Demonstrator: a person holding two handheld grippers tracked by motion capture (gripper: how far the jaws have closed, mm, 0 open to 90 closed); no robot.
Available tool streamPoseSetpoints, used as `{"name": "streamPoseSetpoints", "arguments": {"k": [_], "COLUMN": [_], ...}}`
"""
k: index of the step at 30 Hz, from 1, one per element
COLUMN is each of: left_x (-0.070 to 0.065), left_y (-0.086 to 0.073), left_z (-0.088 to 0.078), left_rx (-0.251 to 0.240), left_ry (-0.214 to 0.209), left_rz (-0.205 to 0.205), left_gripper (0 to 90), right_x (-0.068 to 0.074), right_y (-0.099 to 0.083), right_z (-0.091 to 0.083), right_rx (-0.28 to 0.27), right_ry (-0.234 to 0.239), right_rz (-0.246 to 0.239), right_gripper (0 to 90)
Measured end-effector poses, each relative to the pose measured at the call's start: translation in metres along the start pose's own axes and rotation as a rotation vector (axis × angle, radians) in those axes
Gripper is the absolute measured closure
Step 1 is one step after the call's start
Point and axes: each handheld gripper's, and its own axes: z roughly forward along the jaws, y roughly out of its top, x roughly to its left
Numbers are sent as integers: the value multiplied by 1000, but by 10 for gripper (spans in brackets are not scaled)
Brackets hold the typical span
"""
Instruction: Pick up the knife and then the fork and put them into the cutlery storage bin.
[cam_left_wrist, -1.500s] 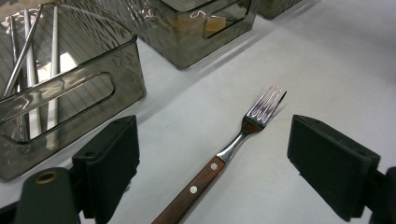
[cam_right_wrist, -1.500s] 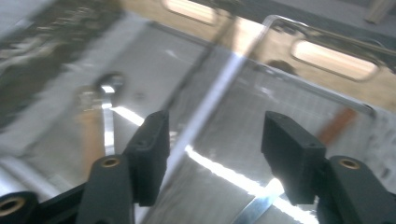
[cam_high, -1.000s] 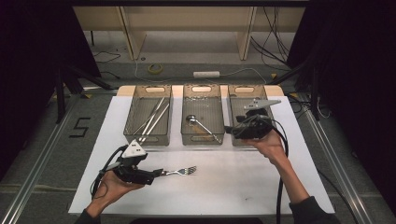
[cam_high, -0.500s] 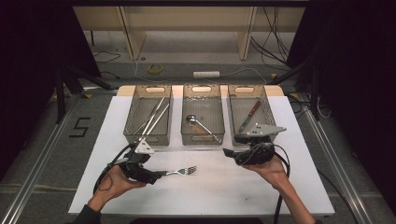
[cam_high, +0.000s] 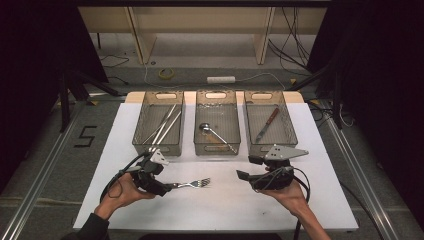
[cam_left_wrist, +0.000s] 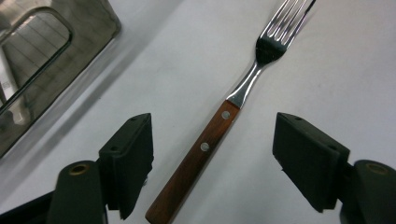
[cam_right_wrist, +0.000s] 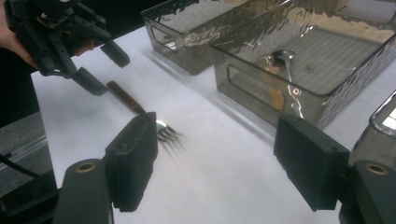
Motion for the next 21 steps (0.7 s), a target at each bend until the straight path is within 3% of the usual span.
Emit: {"name": "streamPoseSetpoints", "arguments": {"k": [8, 19, 21], "left_x": [0, 3, 4], "left_y": [3, 5, 5], "left_z": [9, 22, 25], "left_rx": [77, 145, 155], "left_ry": [-2, -15, -21], "left_rz": [89, 154, 150], "left_gripper": [367, 494, 522], "right_x": [5, 13, 15], "right_y": [-7, -13, -13], "right_z": [-1, -2, -2], "right_rx": [18, 28, 33], "right_ry": [16, 41, 43], "right_rz": [-2, -10, -12], "right_gripper": [315, 314, 314]}}
